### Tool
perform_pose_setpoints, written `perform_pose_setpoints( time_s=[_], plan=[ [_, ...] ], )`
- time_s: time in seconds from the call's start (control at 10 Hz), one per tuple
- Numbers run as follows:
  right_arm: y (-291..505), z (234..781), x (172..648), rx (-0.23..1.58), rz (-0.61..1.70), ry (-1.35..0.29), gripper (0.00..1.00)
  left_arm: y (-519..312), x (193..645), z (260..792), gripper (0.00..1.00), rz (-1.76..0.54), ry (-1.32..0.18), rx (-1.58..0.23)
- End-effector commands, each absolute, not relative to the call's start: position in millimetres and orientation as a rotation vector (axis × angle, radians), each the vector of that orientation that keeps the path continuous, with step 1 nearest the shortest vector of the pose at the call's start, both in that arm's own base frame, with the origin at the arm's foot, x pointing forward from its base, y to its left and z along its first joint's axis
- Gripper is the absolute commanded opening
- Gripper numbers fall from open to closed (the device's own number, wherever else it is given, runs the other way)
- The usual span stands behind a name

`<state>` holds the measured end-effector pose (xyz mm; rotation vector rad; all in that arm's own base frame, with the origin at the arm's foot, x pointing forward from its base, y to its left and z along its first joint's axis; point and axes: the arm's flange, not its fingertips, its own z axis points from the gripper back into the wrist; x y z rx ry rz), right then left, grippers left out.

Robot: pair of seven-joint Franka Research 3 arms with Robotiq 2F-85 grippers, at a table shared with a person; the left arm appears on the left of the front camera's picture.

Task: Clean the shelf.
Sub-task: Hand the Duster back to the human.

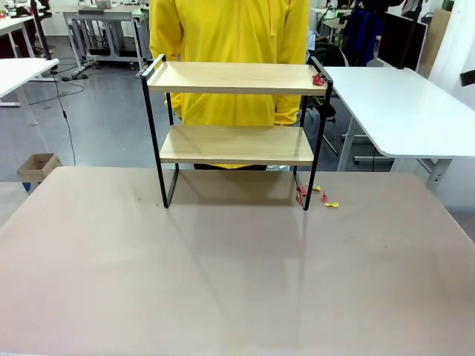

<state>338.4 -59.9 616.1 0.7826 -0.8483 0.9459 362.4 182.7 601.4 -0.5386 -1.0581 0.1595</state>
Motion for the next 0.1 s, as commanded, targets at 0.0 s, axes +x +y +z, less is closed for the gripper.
perform_pose_setpoints(
  time_s=[0.0],
  plan=[
    [-60.3, 617.3, 339.4, 0.788, 0.966, -0.87, 1.0, 183.1, 359.1, 601.3, 1.0, 0.165, -1.05, -0.537]
  ],
)
